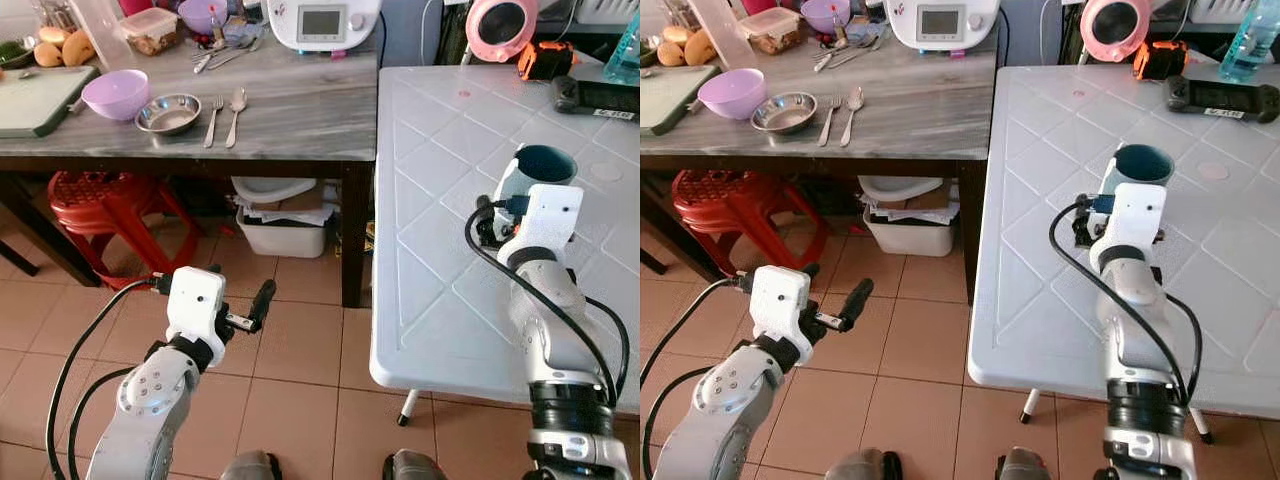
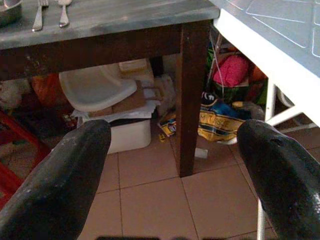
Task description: Setting the table
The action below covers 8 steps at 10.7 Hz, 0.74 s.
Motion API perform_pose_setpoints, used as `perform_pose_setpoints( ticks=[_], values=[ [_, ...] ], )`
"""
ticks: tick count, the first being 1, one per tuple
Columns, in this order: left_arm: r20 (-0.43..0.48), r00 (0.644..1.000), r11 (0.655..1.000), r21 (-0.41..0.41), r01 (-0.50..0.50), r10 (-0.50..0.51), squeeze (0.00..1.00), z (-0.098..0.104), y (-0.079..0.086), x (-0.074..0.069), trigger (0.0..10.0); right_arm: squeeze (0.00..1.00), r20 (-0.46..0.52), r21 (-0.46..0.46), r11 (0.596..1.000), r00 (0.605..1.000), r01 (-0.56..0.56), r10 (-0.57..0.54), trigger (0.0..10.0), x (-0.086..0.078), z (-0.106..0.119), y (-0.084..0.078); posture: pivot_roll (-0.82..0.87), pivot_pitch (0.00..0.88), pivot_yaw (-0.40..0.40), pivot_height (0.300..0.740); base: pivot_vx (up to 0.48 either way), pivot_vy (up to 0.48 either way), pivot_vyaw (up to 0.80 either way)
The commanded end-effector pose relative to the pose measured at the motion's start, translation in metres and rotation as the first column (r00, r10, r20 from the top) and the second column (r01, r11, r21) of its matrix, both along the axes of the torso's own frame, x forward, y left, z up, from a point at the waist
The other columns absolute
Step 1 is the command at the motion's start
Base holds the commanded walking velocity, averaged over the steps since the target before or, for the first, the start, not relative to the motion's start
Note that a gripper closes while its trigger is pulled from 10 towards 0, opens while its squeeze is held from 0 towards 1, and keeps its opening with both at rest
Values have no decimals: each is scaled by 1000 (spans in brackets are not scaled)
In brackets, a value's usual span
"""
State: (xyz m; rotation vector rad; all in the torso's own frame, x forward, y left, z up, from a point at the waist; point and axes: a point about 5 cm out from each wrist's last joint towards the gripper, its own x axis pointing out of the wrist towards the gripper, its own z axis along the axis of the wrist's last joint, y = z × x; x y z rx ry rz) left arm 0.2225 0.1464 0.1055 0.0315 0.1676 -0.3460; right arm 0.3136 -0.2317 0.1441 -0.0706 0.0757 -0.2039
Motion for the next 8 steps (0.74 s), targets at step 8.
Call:
perform_pose_setpoints(
  ticks=[8],
  values=[
    [11,1000,1000,13,15,-16,0,5,2,3,10000,0,32,10,1000,999,22,-22,0,10,7,-12,67,87,96,740,0,0,0]
  ],
)
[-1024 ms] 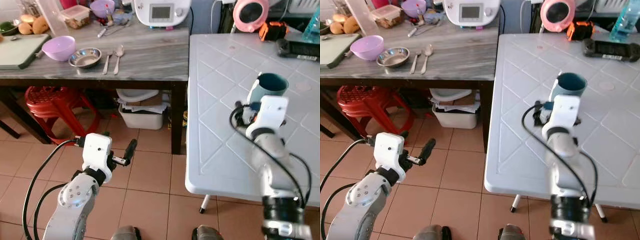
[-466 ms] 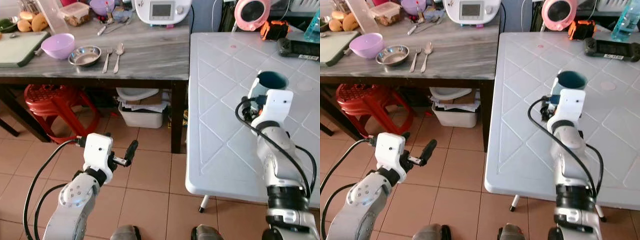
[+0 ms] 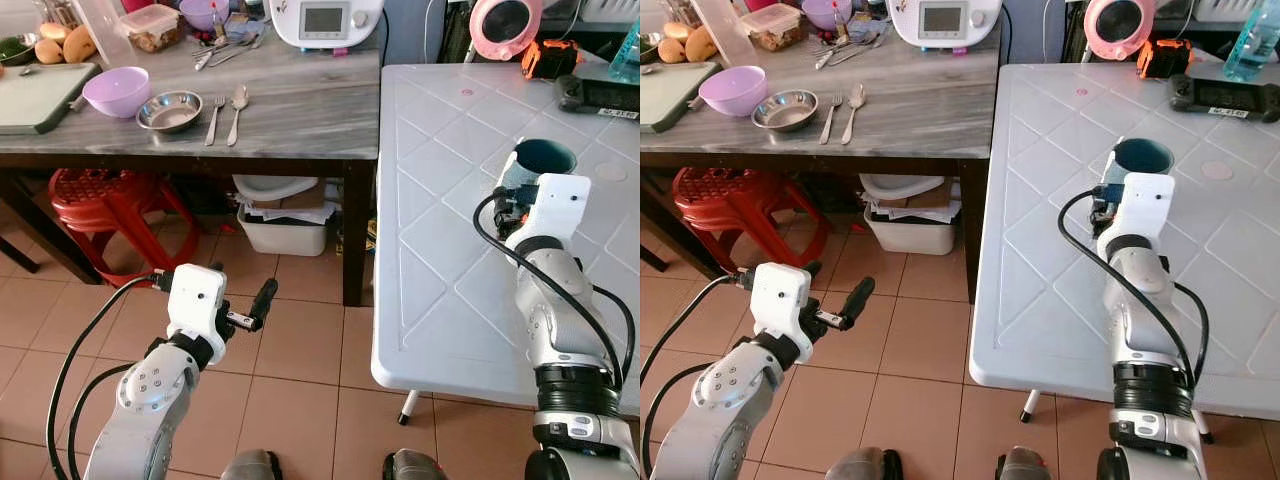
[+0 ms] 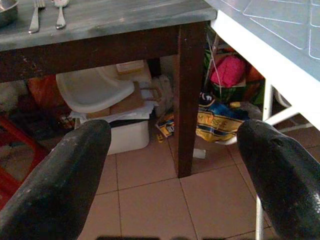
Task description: Setting the table
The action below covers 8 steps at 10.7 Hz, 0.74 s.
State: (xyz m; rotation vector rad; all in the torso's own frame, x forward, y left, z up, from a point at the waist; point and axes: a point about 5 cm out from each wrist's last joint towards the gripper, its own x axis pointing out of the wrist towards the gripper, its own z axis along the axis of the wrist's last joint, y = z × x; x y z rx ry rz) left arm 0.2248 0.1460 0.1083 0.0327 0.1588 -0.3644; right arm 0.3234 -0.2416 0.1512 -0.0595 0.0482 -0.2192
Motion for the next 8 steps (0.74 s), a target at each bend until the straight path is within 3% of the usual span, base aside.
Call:
perform_pose_setpoints(
  ticks=[1,8],
  values=[
    [4,1000,1000,15,-2,2,0,3,3,1,10000,0,3,-2,1000,1000,18,-18,0,-1,-1,-3,67,87,96,740,0,0,0],
    [15,1000,1000,8,-4,4,0,3,-1,6,10000,0,19,-14,999,999,33,-33,0,1,2,-5,58,72,88,740,0,0,0]
  ],
)
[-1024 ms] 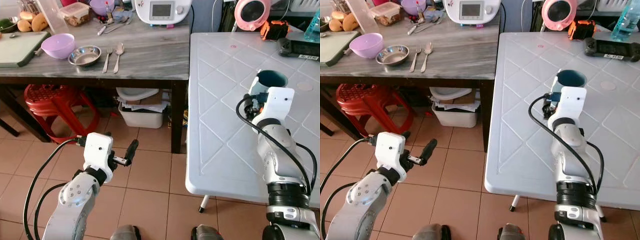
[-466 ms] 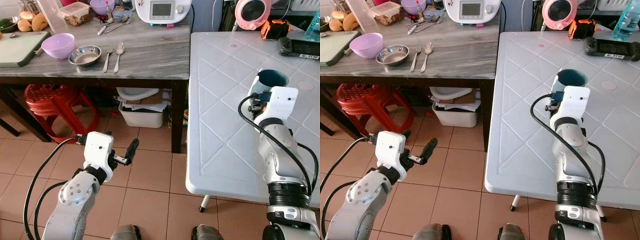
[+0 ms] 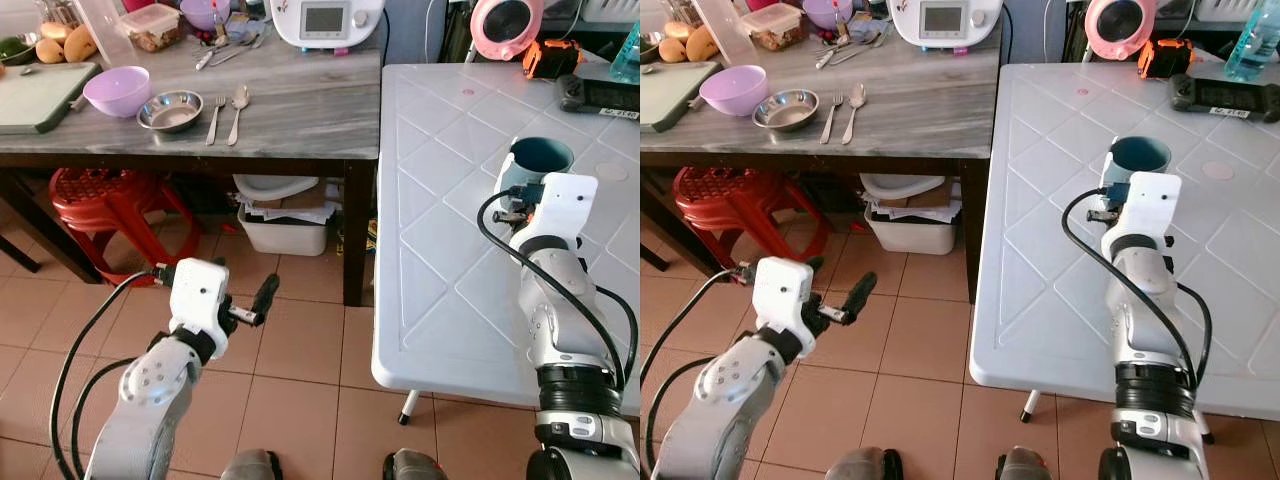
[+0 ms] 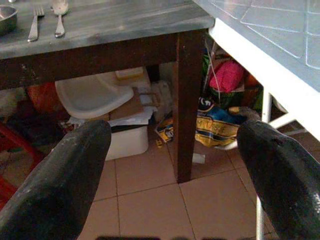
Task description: Setting the table
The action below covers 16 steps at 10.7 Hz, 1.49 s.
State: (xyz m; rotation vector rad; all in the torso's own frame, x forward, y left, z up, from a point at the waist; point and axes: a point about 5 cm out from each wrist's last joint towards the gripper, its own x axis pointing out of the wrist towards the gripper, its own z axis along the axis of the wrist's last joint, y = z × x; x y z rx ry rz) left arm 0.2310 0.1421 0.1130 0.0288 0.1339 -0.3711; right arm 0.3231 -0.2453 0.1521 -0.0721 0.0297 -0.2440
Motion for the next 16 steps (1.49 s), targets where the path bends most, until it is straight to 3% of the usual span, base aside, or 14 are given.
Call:
perform_pose_setpoints(
  ticks=[1,3,4,5,7,8,10,14,16],
  values=[
    [-1,1000,1000,11,-19,19,0,-2,2,3,10000,0,3,1,1000,1000,8,-8,0,2,1,-1,52,63,82,740,0,0,0],
    [32,991,991,14,-132,132,0,0,10,13,10000,0,10,1,1000,1000,-13,13,0,1,0,7,40,40,73,740,0,0,0],
    [35,985,986,11,-168,168,0,-1,12,17,10000,0,27,-10,998,998,-59,59,3059,-2,0,18,25,12,64,740,0,0,0],
    [42,986,987,7,-162,162,0,-2,8,20,10000,0,31,-38,997,997,-71,72,10000,-7,-2,24,17,0,58,740,0,0,0],
    [46,980,981,-4,-193,193,0,-4,8,25,10000,0,43,7,995,994,-99,98,10000,-12,-5,32,-5,0,58,740,0,122,0],
    [55,974,975,-11,-222,222,0,-6,10,30,10000,0,86,-1,991,988,-132,132,10000,-15,0,40,-11,0,55,740,0,454,0],
    [67,972,974,-25,-225,226,0,-6,8,35,10000,0,80,-1,988,985,-152,152,10000,-20,-3,46,-16,0,46,740,0,480,0],
    [107,969,974,-56,-219,224,0,-5,5,45,10000,0,85,-14,984,981,-176,176,10000,-21,-3,48,-29,0,32,740,0,477,0],
    [117,968,974,-70,-214,221,0,-3,0,51,10000,0,109,-63,981,976,-183,189,10000,-15,6,44,-40,0,37,740,165,386,0]
  ],
)
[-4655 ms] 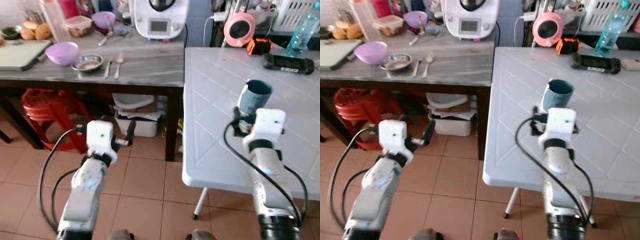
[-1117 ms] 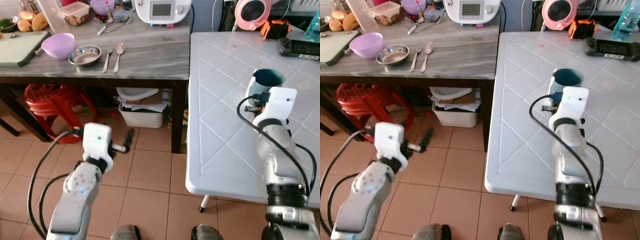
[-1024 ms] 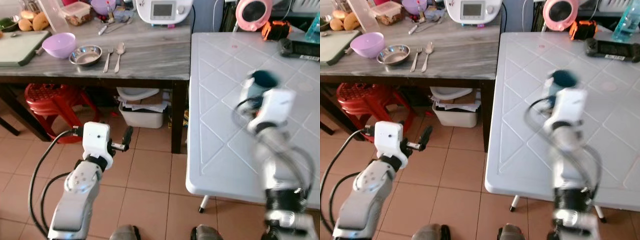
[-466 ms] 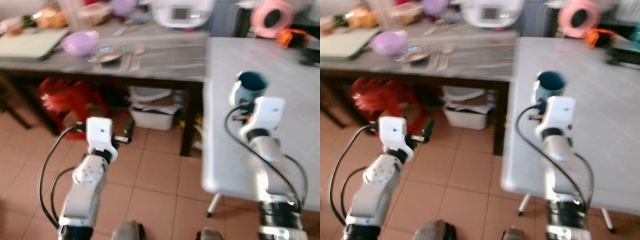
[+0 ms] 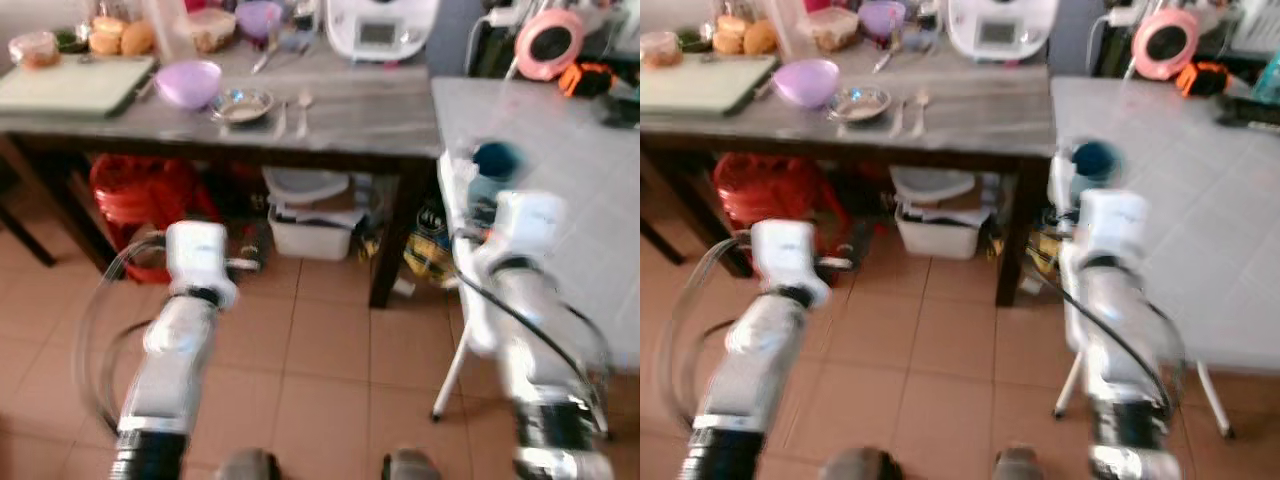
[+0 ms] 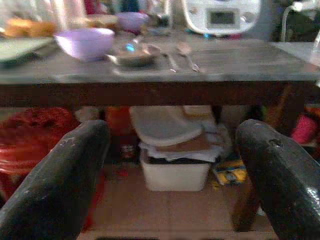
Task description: Setting the table
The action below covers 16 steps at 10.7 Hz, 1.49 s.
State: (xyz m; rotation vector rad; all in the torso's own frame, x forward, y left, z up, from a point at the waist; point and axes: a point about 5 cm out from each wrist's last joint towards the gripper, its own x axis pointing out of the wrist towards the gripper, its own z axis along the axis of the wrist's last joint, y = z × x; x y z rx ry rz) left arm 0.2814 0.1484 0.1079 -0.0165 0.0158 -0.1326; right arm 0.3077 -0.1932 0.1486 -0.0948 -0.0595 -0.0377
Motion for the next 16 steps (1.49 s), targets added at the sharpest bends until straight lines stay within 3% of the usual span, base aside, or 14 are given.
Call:
perform_pose_setpoints(
  ticks=[1,9,13,16],
  values=[
    [18,1000,1000,3,24,-24,0,2,-8,2,10000,0,42,-22,999,999,24,-23,10000,1,10,-10,-43,0,37,740,356,322,0],
    [53,998,999,30,41,-42,0,5,-12,7,10000,0,30,-38,999,999,-13,14,10000,-7,3,-1,-50,0,46,740,475,0,0],
    [58,997,999,18,45,-46,0,5,-13,7,10000,0,41,-52,999,999,-13,15,10000,-8,5,-1,-49,0,49,740,480,0,778],
    [64,995,997,6,79,-79,0,6,-18,6,10000,0,65,-38,999,998,12,-10,10000,-7,8,-2,-47,0,51,740,480,0,167]
  ],
)
